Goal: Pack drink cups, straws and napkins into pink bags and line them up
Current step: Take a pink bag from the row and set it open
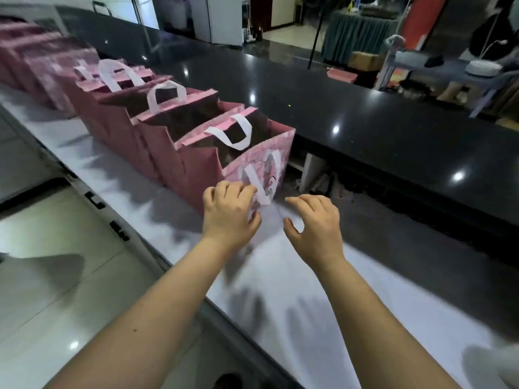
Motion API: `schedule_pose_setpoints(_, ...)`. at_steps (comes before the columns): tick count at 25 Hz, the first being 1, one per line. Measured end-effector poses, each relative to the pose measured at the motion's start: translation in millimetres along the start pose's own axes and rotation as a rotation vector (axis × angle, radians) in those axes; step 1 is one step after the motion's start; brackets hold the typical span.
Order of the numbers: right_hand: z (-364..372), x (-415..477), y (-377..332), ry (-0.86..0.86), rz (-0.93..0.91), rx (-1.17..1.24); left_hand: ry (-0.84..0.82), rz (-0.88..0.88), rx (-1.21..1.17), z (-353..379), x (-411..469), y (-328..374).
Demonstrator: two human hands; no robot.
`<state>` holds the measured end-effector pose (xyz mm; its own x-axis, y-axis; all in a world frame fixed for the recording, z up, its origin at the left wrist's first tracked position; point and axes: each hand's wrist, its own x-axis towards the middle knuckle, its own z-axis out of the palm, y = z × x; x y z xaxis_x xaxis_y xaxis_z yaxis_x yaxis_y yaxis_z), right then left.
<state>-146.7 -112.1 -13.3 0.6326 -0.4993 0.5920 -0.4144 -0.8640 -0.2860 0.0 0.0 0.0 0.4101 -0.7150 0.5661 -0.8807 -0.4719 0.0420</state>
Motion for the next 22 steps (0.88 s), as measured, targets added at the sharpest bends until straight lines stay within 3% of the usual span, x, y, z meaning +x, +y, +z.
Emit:
schedule_pose_setpoints(8, 43, 74, -25, 0.056, 0.199, -0.007, 0.289, 0.064, -0.226, 13, 52, -80)
schedule_pose_setpoints(14, 40, 133, -1, -0.055, 0.095, -0.126, 0.273, 0.073, -0.279, 16, 68, -89)
schedule_pose_setpoints(20, 53, 172, 20, -0.309, 0.053, -0.352, 0.325, 0.047, -0.268, 15, 63, -82)
schedule_pose_setpoints(22, 55, 170, 22, -0.288, 0.003, -0.338, 0.319, 0.028, -0.252, 14, 61, -79)
